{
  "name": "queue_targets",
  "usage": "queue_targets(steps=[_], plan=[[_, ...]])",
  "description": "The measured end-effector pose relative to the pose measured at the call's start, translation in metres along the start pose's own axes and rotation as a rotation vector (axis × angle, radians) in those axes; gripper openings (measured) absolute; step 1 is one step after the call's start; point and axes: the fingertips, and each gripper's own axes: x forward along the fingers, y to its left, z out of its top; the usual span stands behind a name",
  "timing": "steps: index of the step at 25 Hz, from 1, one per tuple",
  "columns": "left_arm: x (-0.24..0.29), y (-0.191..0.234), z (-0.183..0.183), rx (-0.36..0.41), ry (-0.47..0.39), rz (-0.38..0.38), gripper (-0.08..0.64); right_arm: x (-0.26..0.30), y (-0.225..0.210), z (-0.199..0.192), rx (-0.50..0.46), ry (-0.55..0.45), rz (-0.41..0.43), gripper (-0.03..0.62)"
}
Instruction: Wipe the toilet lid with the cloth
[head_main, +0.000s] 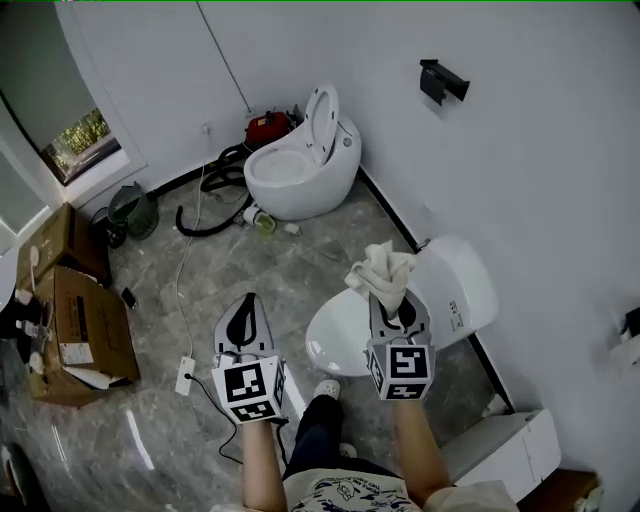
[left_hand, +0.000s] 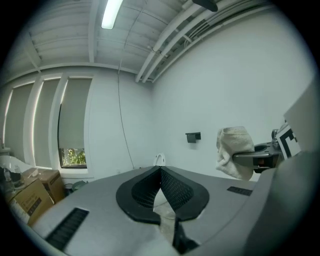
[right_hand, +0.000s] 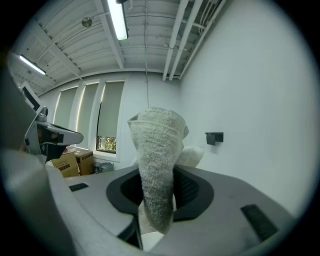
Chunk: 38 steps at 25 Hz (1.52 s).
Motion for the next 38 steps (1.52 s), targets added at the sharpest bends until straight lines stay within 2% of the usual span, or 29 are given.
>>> queue_targets(steps=[7, 15, 24, 38], plan=[[-0.032, -0.004, 0.047, -0.006, -0.071, 0.018, 0.003, -0.039, -0.004, 0.046, 0.010, -0.072, -0.013, 0.109], [-0.064, -0.010, 0.088, 0.005, -0.159, 0.014, 0.003, -0.077, -0.006, 0.078, 0.026, -0.132, -0.038, 0.109], [-0.089, -0.009, 0.099, 0.009, -0.189, -0.003, 0.003, -0.099, 0.000, 0.096, 0.025, -0.168, -0.046, 0.108], [-0.101, 0.003, 0.109, 0.010, -0.196, -0.003, 0.003, -0.109, 0.004, 0.107, 0.008, -0.184, -0.071, 0.109]])
